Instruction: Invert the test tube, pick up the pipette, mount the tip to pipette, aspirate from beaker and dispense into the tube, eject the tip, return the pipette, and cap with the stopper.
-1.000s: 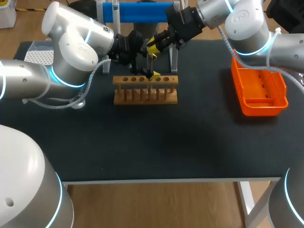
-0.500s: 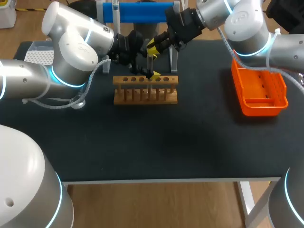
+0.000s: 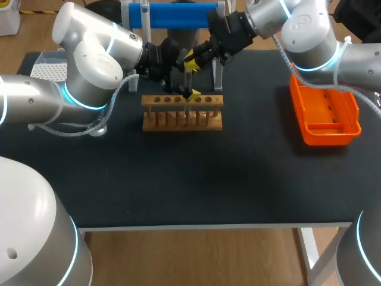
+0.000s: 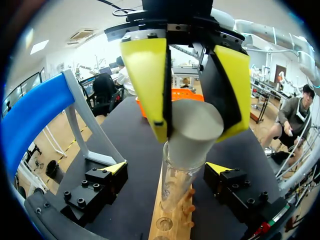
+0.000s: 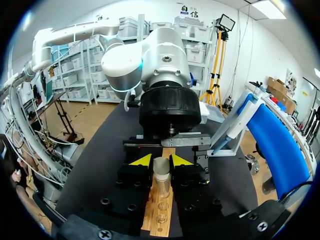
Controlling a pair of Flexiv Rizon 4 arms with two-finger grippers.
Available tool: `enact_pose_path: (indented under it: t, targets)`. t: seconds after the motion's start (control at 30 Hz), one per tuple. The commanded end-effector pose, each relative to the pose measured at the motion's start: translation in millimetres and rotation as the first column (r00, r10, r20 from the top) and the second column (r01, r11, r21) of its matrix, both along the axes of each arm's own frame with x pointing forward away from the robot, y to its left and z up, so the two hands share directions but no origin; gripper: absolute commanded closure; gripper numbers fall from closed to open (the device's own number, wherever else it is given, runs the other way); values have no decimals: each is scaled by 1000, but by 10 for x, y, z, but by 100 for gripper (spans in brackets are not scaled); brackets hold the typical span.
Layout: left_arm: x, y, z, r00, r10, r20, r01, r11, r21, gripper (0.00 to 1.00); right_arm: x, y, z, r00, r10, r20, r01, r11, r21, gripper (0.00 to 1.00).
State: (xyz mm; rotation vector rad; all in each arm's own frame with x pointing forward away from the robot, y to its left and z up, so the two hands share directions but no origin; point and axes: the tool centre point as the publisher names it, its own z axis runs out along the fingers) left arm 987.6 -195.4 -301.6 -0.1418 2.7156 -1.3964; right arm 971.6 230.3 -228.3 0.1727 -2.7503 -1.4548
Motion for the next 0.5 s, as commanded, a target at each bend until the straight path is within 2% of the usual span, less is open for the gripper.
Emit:
enact_pose_path:
  t: [0.03, 0.5]
  targets:
    - [10, -2, 0, 1000, -2, -2, 2, 1000, 3, 0, -2, -3, -1, 1000, 2, -1, -2, 1000, -4, 100]
    - [10, -2, 0, 1000, -2, -2, 2, 1000, 3, 0, -46, 11, -86, 1000, 10, -4, -10, 1000, -21, 100]
